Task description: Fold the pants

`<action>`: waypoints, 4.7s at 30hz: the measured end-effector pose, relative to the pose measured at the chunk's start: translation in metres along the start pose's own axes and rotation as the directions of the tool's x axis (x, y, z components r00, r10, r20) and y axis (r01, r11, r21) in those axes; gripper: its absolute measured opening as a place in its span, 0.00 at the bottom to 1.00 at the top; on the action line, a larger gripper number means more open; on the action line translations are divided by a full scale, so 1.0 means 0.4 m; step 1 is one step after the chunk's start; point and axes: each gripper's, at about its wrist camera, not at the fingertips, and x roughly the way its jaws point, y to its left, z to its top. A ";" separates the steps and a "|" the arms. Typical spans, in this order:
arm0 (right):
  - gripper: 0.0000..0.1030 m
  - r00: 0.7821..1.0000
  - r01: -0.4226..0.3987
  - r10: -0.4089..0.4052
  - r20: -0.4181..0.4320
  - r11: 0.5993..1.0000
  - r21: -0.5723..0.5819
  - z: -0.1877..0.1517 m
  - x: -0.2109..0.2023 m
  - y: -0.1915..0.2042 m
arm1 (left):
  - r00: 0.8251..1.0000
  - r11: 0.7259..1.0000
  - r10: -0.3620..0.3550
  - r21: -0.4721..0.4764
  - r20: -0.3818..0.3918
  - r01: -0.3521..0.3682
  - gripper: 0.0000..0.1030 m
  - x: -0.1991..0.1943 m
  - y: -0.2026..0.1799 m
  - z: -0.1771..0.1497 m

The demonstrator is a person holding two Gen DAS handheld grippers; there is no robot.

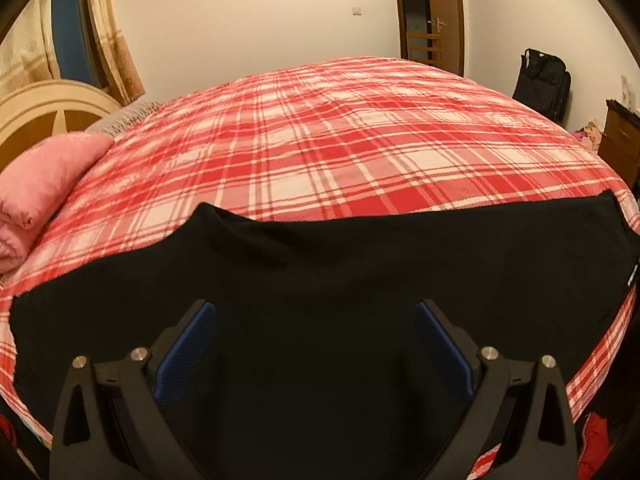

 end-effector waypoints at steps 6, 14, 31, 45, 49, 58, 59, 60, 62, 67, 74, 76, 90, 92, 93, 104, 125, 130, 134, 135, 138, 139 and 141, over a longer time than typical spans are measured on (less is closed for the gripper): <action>0.62 0.992 0.028 -0.032 -0.123 0.999 -0.034 -0.080 0.060 0.076 | 0.999 0.999 -0.032 -0.009 0.004 0.032 0.99 -0.007 -0.005 -0.009; 0.60 0.984 0.137 -0.137 -0.116 0.991 -0.015 -0.106 0.126 0.077 | 0.999 0.999 -0.028 -0.027 0.022 0.029 0.99 -0.029 0.021 -0.022; 0.48 0.975 0.152 -0.152 -0.160 0.988 -0.008 -0.144 0.164 0.129 | 0.999 0.998 -0.033 -0.049 0.020 0.034 0.99 -0.026 0.034 -0.031; 0.05 0.985 0.125 -0.126 -0.119 0.992 -0.010 -0.157 0.095 0.120 | 0.999 0.998 -0.027 -0.056 0.028 0.028 0.99 -0.033 0.053 -0.030; 0.05 0.973 0.167 -0.170 -0.157 0.985 -0.032 -0.184 0.123 0.108 | 0.999 0.997 -0.040 -0.060 0.035 0.042 0.99 -0.038 0.050 -0.026; 0.22 0.970 0.219 -0.220 -0.101 0.975 -0.021 -0.120 0.006 0.079 | 0.997 0.997 -0.079 0.019 0.022 0.079 0.99 -0.033 0.007 -0.033; 0.29 0.971 0.233 -0.234 -0.049 0.972 -0.023 -0.099 -0.019 0.073 | 0.996 0.996 -0.085 0.020 0.024 0.084 0.99 -0.034 0.005 -0.032; 0.46 0.971 0.237 -0.237 -0.023 0.971 -0.021 -0.085 -0.026 0.069 | 0.996 0.996 -0.089 0.021 0.024 0.088 0.99 -0.033 0.002 -0.031; 0.49 0.981 0.190 -0.190 0.029 0.982 -0.004 -0.057 -0.034 0.072 | 0.995 0.995 -0.095 0.029 0.025 0.094 0.99 -0.031 -0.008 -0.028; 0.49 0.999 -0.040 0.043 0.008 0.980 -0.196 -0.066 0.059 0.252 | 0.995 0.994 -0.086 0.067 0.050 0.083 0.99 -0.024 -0.047 -0.023; 0.49 0.990 -0.140 0.124 -0.065 0.904 -0.404 -0.151 0.222 0.472 | 0.993 0.989 -0.121 0.093 0.015 0.119 0.99 0.008 -0.079 -0.059; 0.50 0.989 -0.133 0.093 -0.112 0.888 -0.440 -0.184 0.264 0.493 | 0.995 0.988 -0.104 0.116 -0.003 0.104 0.99 0.017 -0.083 -0.078; 0.73 0.998 0.062 -0.045 0.054 0.923 -0.379 0.025 0.072 0.203 | 0.992 0.987 -0.126 0.104 -0.002 0.126 0.99 -0.033 -0.046 -0.083; 0.73 0.995 0.099 -0.096 0.025 0.954 -0.282 0.099 0.085 0.075 | 0.992 0.990 -0.125 0.074 0.034 0.122 0.99 -0.049 -0.030 -0.061; 0.73 0.993 0.116 -0.121 -0.006 0.959 -0.257 0.119 0.101 0.030 | 0.992 0.992 -0.118 0.058 0.050 0.115 0.99 -0.056 -0.021 -0.050; 0.75 0.970 0.151 -0.188 -0.153 0.962 -0.226 0.120 0.233 -0.085 | 0.997 0.994 -0.072 -0.077 0.030 0.074 0.99 -0.044 0.048 -0.029; 0.10 0.972 -0.203 0.164 -0.167 0.946 -0.252 0.076 0.035 0.200 | 0.997 0.991 -0.054 -0.118 0.049 0.059 0.99 -0.054 0.092 -0.031; 0.10 0.900 -0.428 0.358 -0.249 0.833 -0.352 -0.002 0.034 0.482 | 0.997 0.984 -0.043 -0.173 0.056 0.052 0.99 -0.054 0.133 -0.035; 0.10 0.849 -0.520 0.399 -0.346 0.748 -0.412 -0.124 0.133 0.673 | 0.998 0.981 -0.019 -0.192 0.062 0.030 0.99 -0.061 0.168 -0.046; 0.10 0.840 -0.532 0.390 -0.376 0.727 -0.433 -0.172 0.161 0.717 | 0.998 0.980 -0.012 -0.195 0.063 0.024 0.99 -0.064 0.177 -0.048; 0.11 0.836 -0.539 0.360 -0.414 0.679 -0.498 -0.268 0.223 0.804 | 0.998 0.979 0.012 -0.204 0.067 0.002 0.99 -0.071 0.204 -0.055; 0.11 0.850 -0.519 0.331 -0.411 0.666 -0.536 -0.303 0.240 0.829 | 0.997 0.979 0.023 -0.206 0.070 -0.009 0.99 -0.073 0.213 -0.057; 0.17 0.863 -0.497 0.301 -0.405 0.647 -0.579 -0.353 0.269 0.855 | 0.997 0.977 0.046 -0.212 0.069 -0.031 0.99 -0.075 0.234 -0.064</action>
